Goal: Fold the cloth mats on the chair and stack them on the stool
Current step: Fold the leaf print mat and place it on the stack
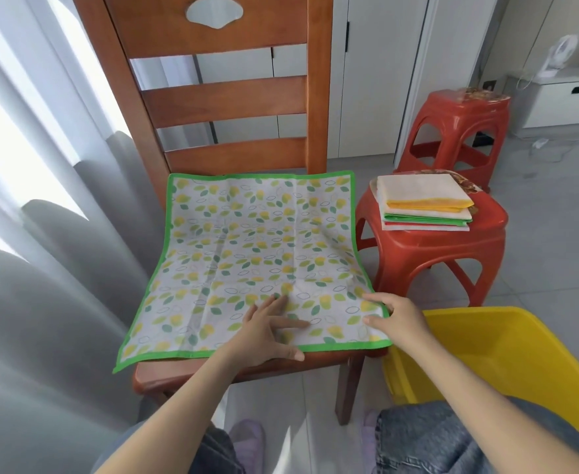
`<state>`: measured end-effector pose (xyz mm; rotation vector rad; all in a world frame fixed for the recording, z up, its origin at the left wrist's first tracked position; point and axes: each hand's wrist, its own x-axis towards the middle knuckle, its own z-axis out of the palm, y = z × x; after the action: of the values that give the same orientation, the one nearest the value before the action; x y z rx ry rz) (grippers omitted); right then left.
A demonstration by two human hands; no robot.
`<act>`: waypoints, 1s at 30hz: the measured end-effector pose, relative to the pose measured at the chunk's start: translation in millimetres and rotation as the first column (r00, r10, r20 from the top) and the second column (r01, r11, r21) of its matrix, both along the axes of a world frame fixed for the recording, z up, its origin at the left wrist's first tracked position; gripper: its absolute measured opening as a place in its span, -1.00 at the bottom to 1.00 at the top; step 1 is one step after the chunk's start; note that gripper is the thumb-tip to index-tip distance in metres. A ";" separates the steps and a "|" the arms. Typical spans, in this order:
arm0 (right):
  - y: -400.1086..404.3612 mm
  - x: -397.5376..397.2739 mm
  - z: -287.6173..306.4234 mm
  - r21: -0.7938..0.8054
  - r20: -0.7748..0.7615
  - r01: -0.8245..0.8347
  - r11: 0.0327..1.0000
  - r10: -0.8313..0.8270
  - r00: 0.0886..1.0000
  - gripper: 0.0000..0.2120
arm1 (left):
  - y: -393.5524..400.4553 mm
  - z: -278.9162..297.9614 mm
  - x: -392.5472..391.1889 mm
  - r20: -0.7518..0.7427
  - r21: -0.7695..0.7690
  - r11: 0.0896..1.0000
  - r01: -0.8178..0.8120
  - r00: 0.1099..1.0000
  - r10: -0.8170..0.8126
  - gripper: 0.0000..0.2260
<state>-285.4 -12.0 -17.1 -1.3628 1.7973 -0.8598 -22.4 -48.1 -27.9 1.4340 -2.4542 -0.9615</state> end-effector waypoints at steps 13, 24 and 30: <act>4.5 -4.9 -4.8 0.058 0.037 -0.056 0.997 0.054 0.998 -0.57 | 10.1 -2.5 3.8 -0.041 -0.075 0.997 0.020 0.999 -0.023 -0.67; 11.1 -5.9 15.5 -0.003 0.170 -0.082 0.997 0.081 0.982 -0.80 | 18.4 15.2 2.2 -0.309 0.173 0.964 -0.204 0.918 0.249 -0.87; 9.7 -10.8 33.8 -0.013 0.219 -0.236 0.972 0.233 0.948 -0.40 | 14.4 52.0 13.3 -0.347 0.332 0.899 -0.285 0.849 0.398 -0.90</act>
<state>-296.2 -2.3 16.7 -1.3815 1.4380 -0.8322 -9.0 -33.8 24.1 1.4953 -1.7427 -1.3794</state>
